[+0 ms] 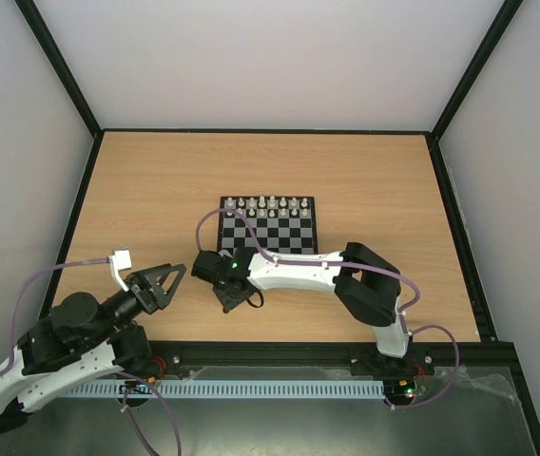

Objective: Set up the chess pieces on the board
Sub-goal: Pick up the chess piece at the center of the board, then place the chess piece on the chessboard.

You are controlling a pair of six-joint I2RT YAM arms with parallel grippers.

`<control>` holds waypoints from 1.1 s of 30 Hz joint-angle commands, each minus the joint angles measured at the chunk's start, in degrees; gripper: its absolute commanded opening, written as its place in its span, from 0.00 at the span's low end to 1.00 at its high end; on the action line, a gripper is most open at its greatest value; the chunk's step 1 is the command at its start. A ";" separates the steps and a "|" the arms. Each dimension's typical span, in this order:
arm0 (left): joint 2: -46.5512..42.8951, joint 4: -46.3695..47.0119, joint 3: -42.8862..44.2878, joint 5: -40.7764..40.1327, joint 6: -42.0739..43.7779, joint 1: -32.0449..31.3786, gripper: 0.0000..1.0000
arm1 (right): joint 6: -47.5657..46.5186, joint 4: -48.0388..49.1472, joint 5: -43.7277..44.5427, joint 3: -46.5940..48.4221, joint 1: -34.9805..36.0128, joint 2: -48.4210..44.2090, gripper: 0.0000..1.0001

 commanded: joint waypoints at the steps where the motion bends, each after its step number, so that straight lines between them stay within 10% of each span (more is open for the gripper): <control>1: -0.94 0.15 1.09 0.09 0.98 0.01 1.00 | -1.10 -4.43 1.22 2.18 -0.58 -2.52 0.08; 33: -0.97 0.02 1.11 -0.35 0.91 -0.01 1.00 | -7.80 -7.94 -1.60 12.16 -8.76 3.14 0.08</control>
